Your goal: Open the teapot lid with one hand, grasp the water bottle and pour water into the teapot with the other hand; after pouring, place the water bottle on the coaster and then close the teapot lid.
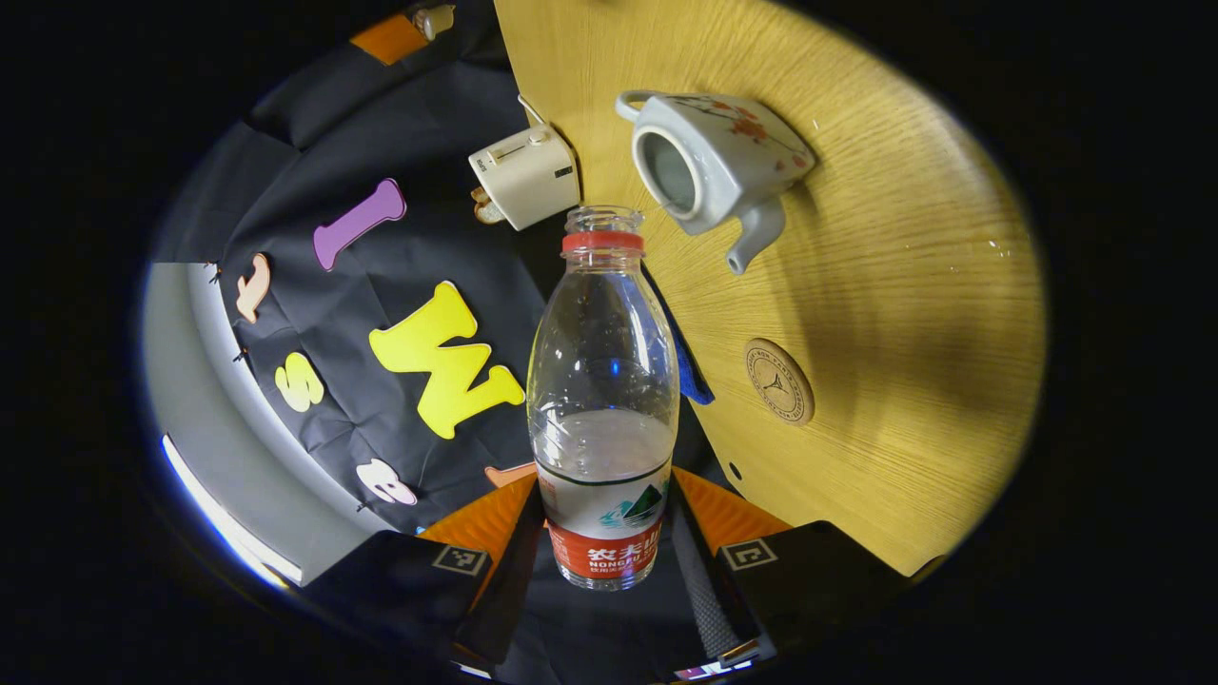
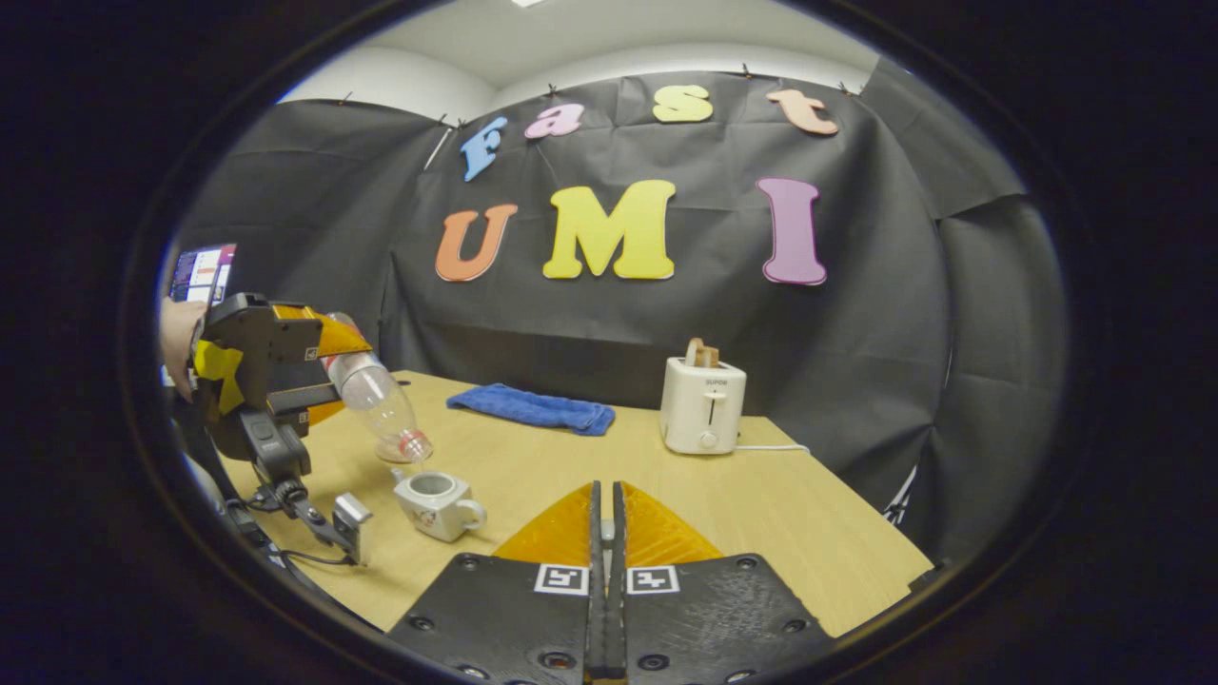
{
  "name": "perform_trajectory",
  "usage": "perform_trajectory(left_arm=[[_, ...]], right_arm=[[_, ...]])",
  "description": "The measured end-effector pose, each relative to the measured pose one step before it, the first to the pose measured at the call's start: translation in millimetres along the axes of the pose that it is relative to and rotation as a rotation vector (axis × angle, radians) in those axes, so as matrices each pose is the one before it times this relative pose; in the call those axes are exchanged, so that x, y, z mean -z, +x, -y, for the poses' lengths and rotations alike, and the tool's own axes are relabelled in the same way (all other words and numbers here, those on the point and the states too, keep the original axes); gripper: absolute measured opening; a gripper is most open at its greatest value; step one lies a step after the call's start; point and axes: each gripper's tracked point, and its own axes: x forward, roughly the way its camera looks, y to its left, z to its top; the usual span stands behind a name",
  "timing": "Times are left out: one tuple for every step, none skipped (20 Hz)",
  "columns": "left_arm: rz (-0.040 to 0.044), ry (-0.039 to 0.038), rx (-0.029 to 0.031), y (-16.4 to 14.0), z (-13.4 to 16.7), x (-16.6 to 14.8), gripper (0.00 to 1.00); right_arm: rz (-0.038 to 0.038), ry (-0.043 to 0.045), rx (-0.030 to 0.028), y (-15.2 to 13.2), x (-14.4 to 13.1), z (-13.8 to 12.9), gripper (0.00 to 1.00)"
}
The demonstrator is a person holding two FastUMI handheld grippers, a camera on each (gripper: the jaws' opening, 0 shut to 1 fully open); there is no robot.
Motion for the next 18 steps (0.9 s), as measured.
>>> perform_trajectory(left_arm=[[-0.00045, 0.01062, -0.00363, -0.55, -1.03, -0.56, 0.74], [0.00242, 0.01202, -0.00256, -0.07, -1.86, -0.14, 0.74], [0.00002, 0.018, -0.00391, -0.16, -1.54, -0.32, 0.74], [-0.00192, 0.01425, -0.005, -0.57, -2.76, 0.99, 0.74], [-0.00019, 0.01035, -0.005, -0.57, -1.79, 0.23, 0.74], [0.00037, 0.01019, -0.00625, 0.48, -1.23, 0.12, 0.74], [-0.00144, 0.01136, -0.00635, -0.38, -0.9, -0.7, 0.74], [0.00145, 0.00899, -0.00424, -0.25, -1.24, -0.42, 0.74], [0.00545, 0.00406, -0.0021, -0.36, -0.15, -0.68, 0.74], [0.00406, 0.00925, -0.00669, 0.0, -0.91, -0.07, 0.74], [0.00018, 0.01188, -0.00621, -1.12, -1.22, -0.18, 0.74], [-0.00216, 0.01575, -0.00857, -0.65, -4.22, -0.33, 0.74], [0.00027, 0.01471, -0.00658, 0.97, -4.12, 0.06, 0.74], [-0.00165, 0.00751, -0.0022, 3.26, -3.56, 2.16, 0.74], [-0.00282, 0.0035, -0.00191, 1.56, -0.88, 1.6, 0.74], [-0.00055, 0.00292, -0.00136, 2.61, -2.38, 0.97, 0.74], [-0.00244, 0.00371, -0.00023, 0.65, 0.87, 1.13, 0.74], [-0.00001, 0.00265, -0.00146, -0.45, -0.29, 0.61, 0.74]], right_arm=[[0.001, 0.00061, 0.00099, 0.47, 0.45, 0.9, 0.0], [-0.00012, -0.00058, 0.00095, 0.27, 0.53, 0.42, 0.0], [0.00032, -0.00011, -0.00096, -0.49, 0.33, -0.8, 0.0], [-0.00029, 0.00299, -0.00168, -0.85, 0.45, -0.03, 0.0], [-0.0002, 0.00278, -0.00217, 0.03, 1.04, -0.26, 0.0], [-0.00026, 0.00262, -0.00019, 0.21, 0.42, 0.4, 0.0], [-0.00078, 0.00193, -0.00093, -0.15, 1.01, -0.21, 0.0], [0.00034, -0.00044, 0.00052, -0.41, 0.09, 0.54, 0.0], [0.0028, -0.00236, 0.00194, -0.73, -0.86, 0.4, 0.0], [0.00334, -0.00222, 0.0018, -0.15, -0.31, 1.14, 0.0], [0.00237, -0.00051, 0.00066, -0.25, -0.08, 0.14, 0.0], [0.00151, 0.00193, -0.00079, -0.65, -0.45, 0.29, 0.0], [0.00042, 0.00247, -0.00125, 0.22, 0.52, -0.16, 0.0], [-0.00018, 0.00168, -0.00052, -0.8, 0.32, 0.42, 0.0], [0.00012, 0.0019, -0.00024, -1.45, 0.46, 1.14, 0.0], [-0.00054, 0.00136, 0.00236, -0.28, 1.18, 1.17, 0.0], [-0.0005, 0.00183, 0.00118, 0.4, 0.85, 0.71, 0.0], [-0.00048, 0.00117, 0.0003, -0.32, 0.1, 0.71, 0.0]])
